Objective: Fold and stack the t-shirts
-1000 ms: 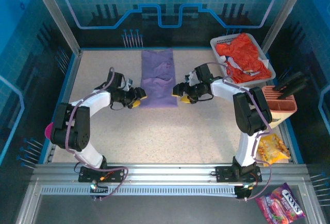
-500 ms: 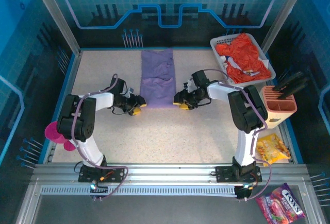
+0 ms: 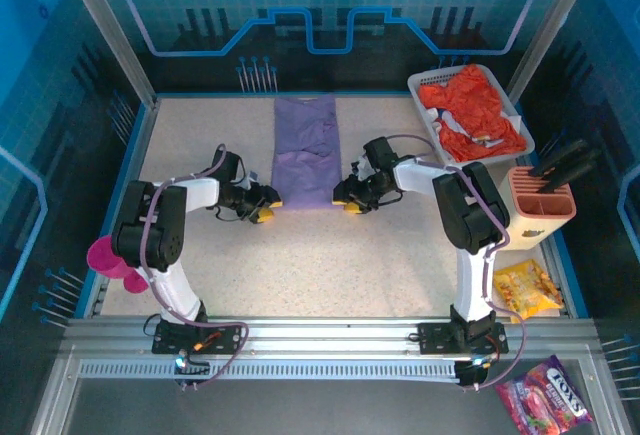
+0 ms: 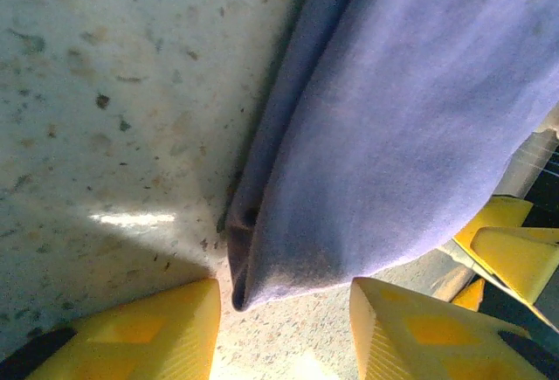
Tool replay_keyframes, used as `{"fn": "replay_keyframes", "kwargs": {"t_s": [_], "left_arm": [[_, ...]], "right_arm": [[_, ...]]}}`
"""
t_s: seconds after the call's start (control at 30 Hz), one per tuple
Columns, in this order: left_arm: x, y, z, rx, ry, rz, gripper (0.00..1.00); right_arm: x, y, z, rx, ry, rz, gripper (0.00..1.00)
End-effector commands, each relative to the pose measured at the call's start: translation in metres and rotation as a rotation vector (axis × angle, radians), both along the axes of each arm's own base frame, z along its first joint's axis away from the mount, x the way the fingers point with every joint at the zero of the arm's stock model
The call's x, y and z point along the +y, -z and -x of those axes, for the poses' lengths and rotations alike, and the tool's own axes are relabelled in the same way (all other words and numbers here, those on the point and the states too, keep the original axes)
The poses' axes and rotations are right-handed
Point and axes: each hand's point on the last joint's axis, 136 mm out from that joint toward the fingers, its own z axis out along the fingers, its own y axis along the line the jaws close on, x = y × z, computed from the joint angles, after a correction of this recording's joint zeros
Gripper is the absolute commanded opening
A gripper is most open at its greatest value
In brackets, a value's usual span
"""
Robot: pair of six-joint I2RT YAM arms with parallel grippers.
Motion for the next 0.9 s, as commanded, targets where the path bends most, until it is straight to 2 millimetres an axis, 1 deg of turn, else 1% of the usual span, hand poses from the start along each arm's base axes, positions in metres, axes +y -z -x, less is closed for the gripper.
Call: {"fn": "replay_keyframes", "kwargs": {"t_s": [0.0, 0.1, 0.27, 0.33, 0.4, 0.5, 0.57, 0.73, 0.77, 0.8, 0.83, 0.87], "left_arm": [[0.005, 0.014, -0.030, -0.080, -0.020, -0.048, 0.42], [0.005, 0.014, -0.033, -0.081, -0.022, -0.051, 0.40], [0.005, 0.013, -0.040, -0.088, -0.041, -0.048, 0.33], [0.005, 0.012, -0.043, -0.097, -0.049, -0.044, 0.30], [0.005, 0.012, -0.046, -0.100, -0.059, -0.045, 0.26], [0.005, 0.011, -0.049, -0.108, -0.066, -0.037, 0.23], [0.004, 0.010, -0.051, -0.114, -0.070, -0.034, 0.22], [0.004, 0.008, -0.056, -0.125, -0.086, -0.021, 0.22], [0.003, 0.007, -0.057, -0.128, -0.088, -0.020, 0.25], [0.004, 0.006, -0.058, -0.133, -0.090, -0.019, 0.30], [0.004, 0.006, -0.059, -0.136, -0.093, -0.022, 0.33], [0.004, 0.006, -0.059, -0.141, -0.093, -0.022, 0.34]], "right_arm": [[0.006, 0.007, -0.006, -0.004, 0.004, 0.019, 0.46], [0.007, 0.010, -0.008, 0.002, 0.010, 0.014, 0.42], [0.005, 0.012, -0.014, 0.002, 0.032, 0.012, 0.38], [0.005, 0.011, -0.015, -0.003, 0.035, 0.008, 0.33], [0.004, 0.011, -0.016, -0.006, 0.039, 0.008, 0.32], [0.003, 0.011, -0.018, -0.009, 0.044, 0.007, 0.28], [0.002, 0.011, -0.018, -0.010, 0.044, 0.002, 0.22], [0.001, 0.011, -0.020, -0.011, 0.046, -0.004, 0.16], [0.001, 0.010, -0.020, -0.013, 0.047, -0.006, 0.14], [0.001, 0.010, -0.020, -0.015, 0.048, -0.007, 0.14], [0.001, 0.009, -0.021, -0.015, 0.049, -0.009, 0.13], [0.001, 0.008, -0.022, -0.017, 0.050, -0.011, 0.12]]}}
